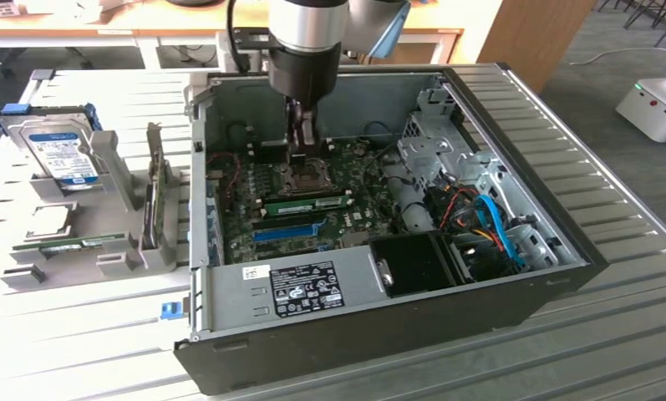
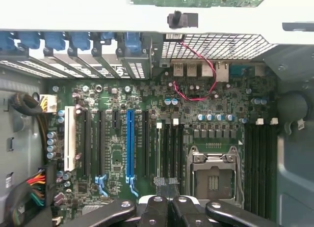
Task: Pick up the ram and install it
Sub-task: 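Press down the ram until it locks into place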
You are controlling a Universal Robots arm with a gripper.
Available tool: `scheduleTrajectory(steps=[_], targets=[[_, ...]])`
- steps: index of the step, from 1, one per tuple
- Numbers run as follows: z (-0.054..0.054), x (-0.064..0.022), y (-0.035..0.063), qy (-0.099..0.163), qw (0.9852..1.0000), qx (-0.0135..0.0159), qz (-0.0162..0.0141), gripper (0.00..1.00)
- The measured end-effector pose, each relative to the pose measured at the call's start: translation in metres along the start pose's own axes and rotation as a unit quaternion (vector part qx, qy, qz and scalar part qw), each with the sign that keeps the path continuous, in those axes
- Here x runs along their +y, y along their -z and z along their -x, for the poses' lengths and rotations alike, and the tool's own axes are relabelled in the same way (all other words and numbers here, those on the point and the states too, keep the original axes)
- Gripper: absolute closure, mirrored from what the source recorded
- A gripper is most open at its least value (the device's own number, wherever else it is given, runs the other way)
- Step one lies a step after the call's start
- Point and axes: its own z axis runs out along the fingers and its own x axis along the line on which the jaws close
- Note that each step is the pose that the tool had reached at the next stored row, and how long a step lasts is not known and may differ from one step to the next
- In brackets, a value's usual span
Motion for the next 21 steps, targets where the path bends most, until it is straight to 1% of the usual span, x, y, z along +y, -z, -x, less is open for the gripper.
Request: scheduleTrajectory(steps=[6, 12, 21], targets=[[0.000, 0.0002, 0.0086, 0.000, 1.0000, 0.0000, 0.0001, 0.89], [0.000, 0.0003, 0.0151, 0.000, 1.0000, 0.0000, 0.0001, 0.89], [0.000, -0.0003, 0.0160, 0.000, 1.0000, 0.0001, 0.0002, 0.89]])
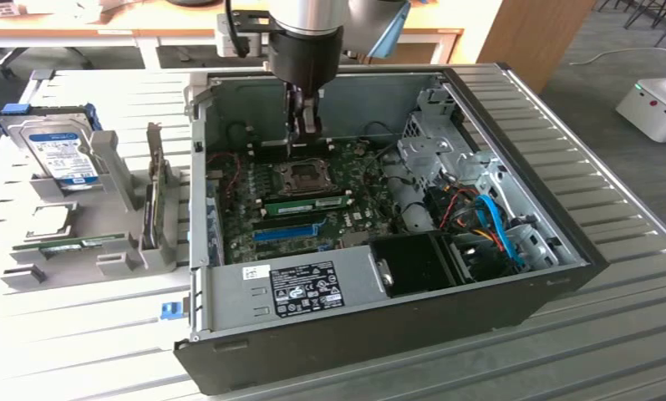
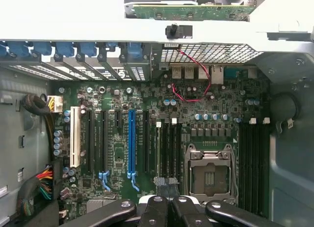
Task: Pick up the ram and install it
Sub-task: 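Press down the ram until it locks into place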
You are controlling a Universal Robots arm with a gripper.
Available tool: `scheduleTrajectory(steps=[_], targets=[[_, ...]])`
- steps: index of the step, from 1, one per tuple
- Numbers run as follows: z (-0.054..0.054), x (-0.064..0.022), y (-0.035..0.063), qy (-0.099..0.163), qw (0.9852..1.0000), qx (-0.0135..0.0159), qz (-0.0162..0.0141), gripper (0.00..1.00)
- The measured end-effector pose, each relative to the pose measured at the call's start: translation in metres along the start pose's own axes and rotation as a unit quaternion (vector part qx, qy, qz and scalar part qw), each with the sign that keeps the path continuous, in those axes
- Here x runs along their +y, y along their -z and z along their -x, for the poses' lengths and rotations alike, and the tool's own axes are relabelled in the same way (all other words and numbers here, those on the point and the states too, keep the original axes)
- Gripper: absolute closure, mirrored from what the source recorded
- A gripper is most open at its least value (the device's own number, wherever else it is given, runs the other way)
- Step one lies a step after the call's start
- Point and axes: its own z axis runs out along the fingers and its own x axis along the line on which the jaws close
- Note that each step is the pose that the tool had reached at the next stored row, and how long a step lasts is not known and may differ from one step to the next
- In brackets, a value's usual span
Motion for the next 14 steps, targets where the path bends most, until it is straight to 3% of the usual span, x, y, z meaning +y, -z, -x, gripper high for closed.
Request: scheduleTrajectory(steps=[14], targets=[[0.000, -0.0138, 0.0002, 0.000, 1.0000, -0.0001, 0.0004, 0.89]])
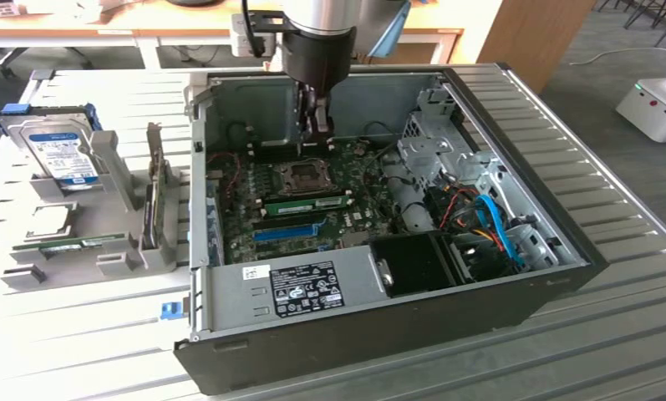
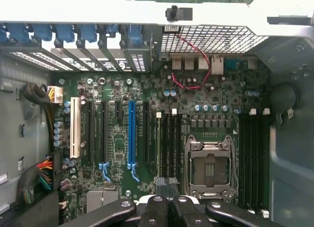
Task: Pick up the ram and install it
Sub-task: 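Press down the ram until it locks into place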
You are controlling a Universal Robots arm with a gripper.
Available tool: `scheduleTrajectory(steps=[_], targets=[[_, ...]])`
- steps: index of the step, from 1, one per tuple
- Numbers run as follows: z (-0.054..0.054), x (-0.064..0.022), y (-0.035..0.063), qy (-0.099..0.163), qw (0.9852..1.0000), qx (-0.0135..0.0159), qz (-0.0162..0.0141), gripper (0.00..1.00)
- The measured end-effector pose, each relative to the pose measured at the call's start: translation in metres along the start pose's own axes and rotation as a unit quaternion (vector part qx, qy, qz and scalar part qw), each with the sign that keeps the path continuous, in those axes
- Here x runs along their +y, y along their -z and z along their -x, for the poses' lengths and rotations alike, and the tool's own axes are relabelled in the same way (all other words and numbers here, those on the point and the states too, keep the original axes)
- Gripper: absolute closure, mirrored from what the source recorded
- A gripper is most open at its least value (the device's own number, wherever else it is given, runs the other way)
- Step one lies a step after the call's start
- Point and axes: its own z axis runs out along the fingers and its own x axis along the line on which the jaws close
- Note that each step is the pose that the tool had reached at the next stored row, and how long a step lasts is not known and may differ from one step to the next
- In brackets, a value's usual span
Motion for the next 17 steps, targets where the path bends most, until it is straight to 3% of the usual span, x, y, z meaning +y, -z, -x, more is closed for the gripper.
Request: scheduleTrajectory(steps=[17], targets=[[0.000, -0.0160, 0.0004, 0.000, 1.0000, 0.0001, 0.0043, 0.89]])
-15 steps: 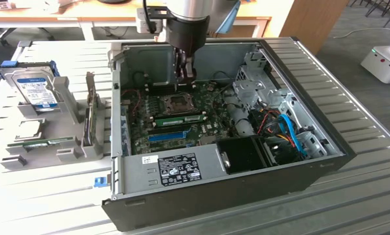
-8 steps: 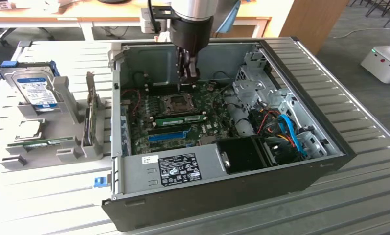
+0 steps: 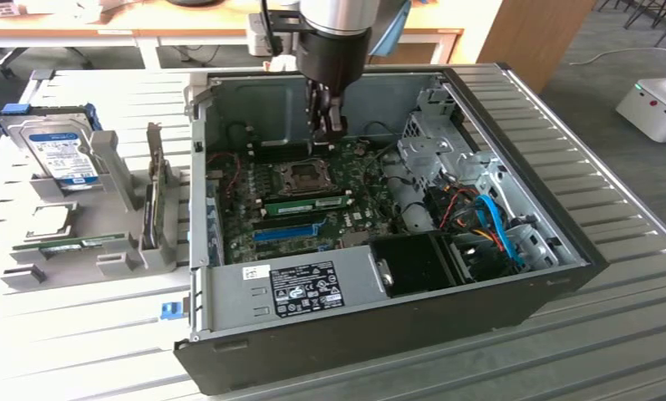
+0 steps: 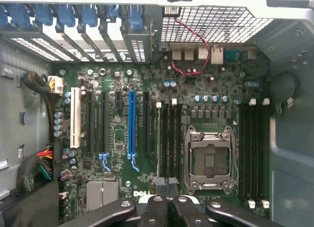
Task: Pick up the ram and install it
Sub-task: 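Press down the ram until it locks into place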
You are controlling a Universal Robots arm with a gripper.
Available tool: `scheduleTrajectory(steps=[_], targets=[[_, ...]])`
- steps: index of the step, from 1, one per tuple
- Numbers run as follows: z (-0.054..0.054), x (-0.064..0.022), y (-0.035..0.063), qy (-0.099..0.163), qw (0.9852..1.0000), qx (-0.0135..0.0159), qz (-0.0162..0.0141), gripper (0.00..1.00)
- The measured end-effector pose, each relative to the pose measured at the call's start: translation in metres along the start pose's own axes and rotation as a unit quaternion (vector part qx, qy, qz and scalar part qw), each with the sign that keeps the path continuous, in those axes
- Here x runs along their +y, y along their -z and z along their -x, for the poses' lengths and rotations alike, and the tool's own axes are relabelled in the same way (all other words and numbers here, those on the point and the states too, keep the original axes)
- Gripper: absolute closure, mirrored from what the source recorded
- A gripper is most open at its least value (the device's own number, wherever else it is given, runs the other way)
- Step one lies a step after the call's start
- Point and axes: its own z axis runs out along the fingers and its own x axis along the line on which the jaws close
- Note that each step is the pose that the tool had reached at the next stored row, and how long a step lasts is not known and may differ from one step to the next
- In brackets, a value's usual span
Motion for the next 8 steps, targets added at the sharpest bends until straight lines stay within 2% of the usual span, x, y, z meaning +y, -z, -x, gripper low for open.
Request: scheduleTrajectory(steps=[8], targets=[[0.0001, -0.0044, 0.0001, 0.000, 1.0000, 0.0000, 0.0009, 0.89]])
